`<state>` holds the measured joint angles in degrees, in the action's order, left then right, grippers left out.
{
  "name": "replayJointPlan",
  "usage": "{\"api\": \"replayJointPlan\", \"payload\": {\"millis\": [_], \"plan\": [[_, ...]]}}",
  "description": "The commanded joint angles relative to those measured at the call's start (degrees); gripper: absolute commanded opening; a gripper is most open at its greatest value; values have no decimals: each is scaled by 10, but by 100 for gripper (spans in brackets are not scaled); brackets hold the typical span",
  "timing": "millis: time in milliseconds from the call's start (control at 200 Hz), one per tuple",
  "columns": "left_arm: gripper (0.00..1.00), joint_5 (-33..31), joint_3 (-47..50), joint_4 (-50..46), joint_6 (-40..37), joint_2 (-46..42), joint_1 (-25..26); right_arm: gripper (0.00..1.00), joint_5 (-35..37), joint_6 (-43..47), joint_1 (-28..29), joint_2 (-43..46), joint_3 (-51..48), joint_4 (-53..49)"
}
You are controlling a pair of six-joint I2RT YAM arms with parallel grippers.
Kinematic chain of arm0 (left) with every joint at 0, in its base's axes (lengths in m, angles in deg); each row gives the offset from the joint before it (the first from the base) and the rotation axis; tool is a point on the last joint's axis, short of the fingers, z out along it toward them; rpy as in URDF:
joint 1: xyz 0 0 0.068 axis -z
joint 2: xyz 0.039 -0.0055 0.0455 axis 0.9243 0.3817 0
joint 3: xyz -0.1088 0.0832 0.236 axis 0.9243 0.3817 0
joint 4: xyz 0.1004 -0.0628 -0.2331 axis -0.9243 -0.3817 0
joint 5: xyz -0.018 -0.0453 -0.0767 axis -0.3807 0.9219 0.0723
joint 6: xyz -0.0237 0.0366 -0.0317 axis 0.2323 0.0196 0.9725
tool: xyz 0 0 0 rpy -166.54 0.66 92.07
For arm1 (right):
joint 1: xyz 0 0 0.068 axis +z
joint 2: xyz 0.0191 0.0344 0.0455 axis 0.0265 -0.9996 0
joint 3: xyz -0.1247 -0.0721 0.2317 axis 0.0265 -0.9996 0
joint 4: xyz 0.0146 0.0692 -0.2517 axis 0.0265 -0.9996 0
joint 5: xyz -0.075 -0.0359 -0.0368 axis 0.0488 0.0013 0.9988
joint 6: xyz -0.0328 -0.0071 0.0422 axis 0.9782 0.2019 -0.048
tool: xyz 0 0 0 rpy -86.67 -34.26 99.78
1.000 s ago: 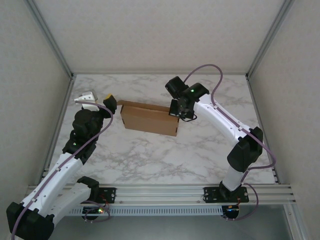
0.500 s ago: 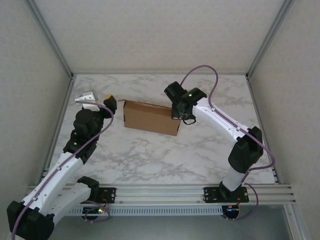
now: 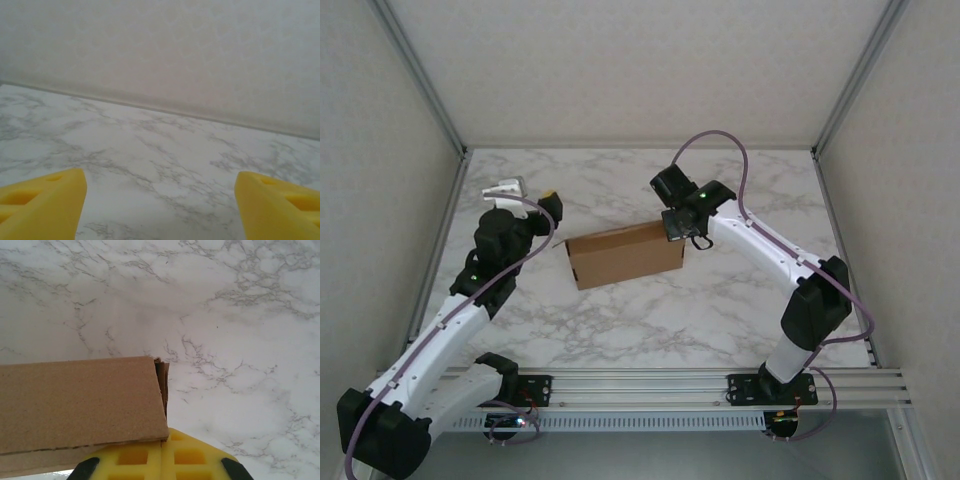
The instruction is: Fold the paper box
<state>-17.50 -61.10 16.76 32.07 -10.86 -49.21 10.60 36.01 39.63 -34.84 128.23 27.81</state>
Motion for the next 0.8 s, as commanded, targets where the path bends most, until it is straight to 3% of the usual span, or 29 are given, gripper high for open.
{"api": "replayJointPlan", "payload": {"millis": [0,90,325,466,636,791], "plan": [[78,116,-25,-74,-45,-27,4,0,-16,24,4,19,-3,12],[76,160,-22,-115,-78,-53,4,0,-24,30,4,18,-1,14],[71,186,-34,-255,-114,-83,9,0,-38,39,4,13,2,11],[70,158,-24,-284,-120,-94,11,0,-47,42,3,9,11,8],[79,101,-11,-297,-124,-103,13,0,-55,42,3,0,22,2],[77,111,9,-289,-124,-100,15,0,-56,42,2,-4,32,-3]]}}
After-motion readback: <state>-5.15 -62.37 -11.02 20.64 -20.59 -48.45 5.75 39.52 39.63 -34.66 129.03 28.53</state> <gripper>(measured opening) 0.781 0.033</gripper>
